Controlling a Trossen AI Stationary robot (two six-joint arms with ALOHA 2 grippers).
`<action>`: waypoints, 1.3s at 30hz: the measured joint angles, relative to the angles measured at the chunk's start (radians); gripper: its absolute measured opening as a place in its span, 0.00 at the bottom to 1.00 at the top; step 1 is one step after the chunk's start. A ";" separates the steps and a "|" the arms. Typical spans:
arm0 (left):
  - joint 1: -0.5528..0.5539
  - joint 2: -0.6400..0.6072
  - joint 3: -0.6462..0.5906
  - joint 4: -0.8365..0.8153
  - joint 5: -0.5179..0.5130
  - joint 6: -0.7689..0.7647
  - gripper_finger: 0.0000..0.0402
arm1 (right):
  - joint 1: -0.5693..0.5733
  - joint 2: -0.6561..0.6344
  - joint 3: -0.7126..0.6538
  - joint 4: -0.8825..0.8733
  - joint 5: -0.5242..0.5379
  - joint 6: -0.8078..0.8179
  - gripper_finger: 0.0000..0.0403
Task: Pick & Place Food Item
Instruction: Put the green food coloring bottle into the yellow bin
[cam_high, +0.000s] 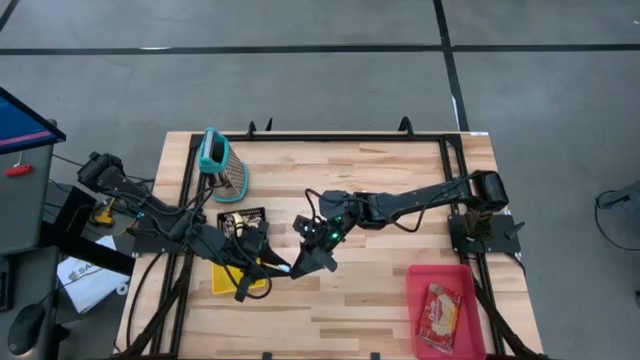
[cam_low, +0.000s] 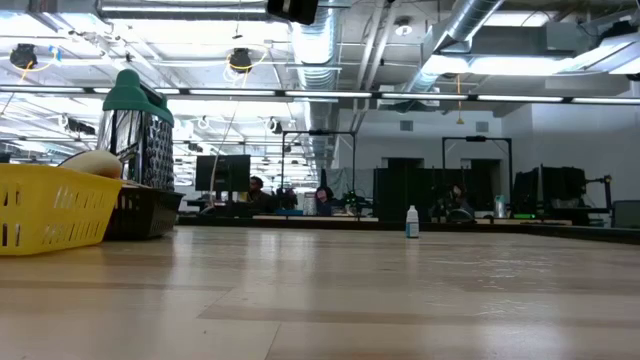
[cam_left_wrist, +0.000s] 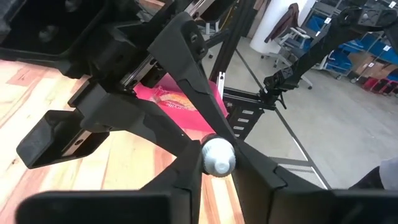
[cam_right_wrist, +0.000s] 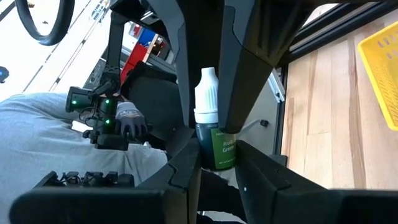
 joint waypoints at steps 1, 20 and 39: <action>0.000 0.000 0.000 0.000 0.001 0.000 0.15 | 0.000 0.000 0.000 0.000 0.000 0.000 0.20; 0.000 -0.019 0.001 -0.086 -0.002 -0.040 0.14 | 0.021 0.000 0.000 -0.080 0.025 -0.035 0.57; -0.262 -0.122 -0.106 -0.734 -0.077 -0.788 0.14 | 0.102 0.000 0.000 -0.539 0.223 -0.192 0.58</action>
